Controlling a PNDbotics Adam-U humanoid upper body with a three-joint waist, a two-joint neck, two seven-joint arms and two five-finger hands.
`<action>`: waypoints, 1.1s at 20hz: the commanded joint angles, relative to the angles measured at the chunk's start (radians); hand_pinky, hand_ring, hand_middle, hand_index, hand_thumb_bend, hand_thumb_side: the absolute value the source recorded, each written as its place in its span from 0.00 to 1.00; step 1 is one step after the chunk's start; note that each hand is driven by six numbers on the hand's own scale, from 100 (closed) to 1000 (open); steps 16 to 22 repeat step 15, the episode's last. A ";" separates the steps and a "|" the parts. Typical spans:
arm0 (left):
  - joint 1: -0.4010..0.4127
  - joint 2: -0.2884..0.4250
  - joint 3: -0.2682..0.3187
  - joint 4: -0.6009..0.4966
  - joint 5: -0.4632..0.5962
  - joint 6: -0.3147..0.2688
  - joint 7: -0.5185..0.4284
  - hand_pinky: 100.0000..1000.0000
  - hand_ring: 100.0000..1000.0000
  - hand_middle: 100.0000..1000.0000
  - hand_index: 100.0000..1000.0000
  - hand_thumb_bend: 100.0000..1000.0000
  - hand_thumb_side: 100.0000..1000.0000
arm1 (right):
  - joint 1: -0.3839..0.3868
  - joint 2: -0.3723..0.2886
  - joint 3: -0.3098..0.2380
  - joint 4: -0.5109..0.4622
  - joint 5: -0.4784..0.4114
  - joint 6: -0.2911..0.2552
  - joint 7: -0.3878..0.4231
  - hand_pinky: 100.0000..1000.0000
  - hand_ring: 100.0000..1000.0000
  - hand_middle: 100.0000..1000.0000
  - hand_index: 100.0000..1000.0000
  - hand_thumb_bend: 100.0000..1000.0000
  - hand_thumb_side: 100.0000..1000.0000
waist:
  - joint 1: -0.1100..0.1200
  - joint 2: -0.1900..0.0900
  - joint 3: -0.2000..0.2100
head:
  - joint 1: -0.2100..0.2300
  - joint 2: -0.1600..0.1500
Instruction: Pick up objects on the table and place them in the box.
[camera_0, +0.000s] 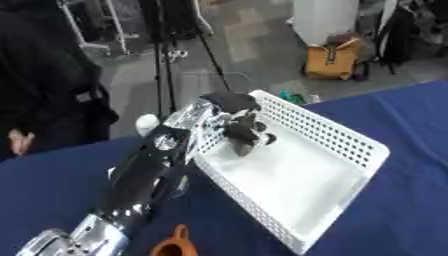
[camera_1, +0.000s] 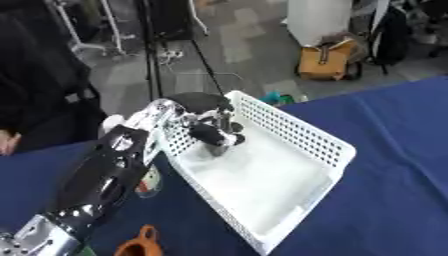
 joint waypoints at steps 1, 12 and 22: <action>-0.029 0.018 0.010 -0.019 -0.009 0.003 -0.002 1.00 1.00 1.00 1.00 0.42 1.00 | -0.009 -0.008 -0.001 -0.011 -0.010 -0.003 0.005 0.57 0.59 0.49 0.51 0.00 0.52 | -0.015 -0.020 0.002 | 0.003 -0.008; -0.043 0.105 -0.019 -0.169 0.017 -0.007 0.091 0.93 0.94 0.89 0.89 0.17 1.00 | 0.027 -0.018 -0.011 -0.011 -0.005 0.006 0.007 0.57 0.59 0.49 0.51 0.00 0.51 | -0.024 -0.057 0.052 | -0.018 0.033; -0.024 0.168 -0.031 -0.285 0.077 -0.009 0.127 0.90 0.89 0.85 0.87 0.11 1.00 | 0.045 -0.025 -0.018 -0.011 -0.001 0.012 0.004 0.57 0.59 0.49 0.51 0.00 0.52 | -0.025 -0.074 0.078 | -0.024 0.052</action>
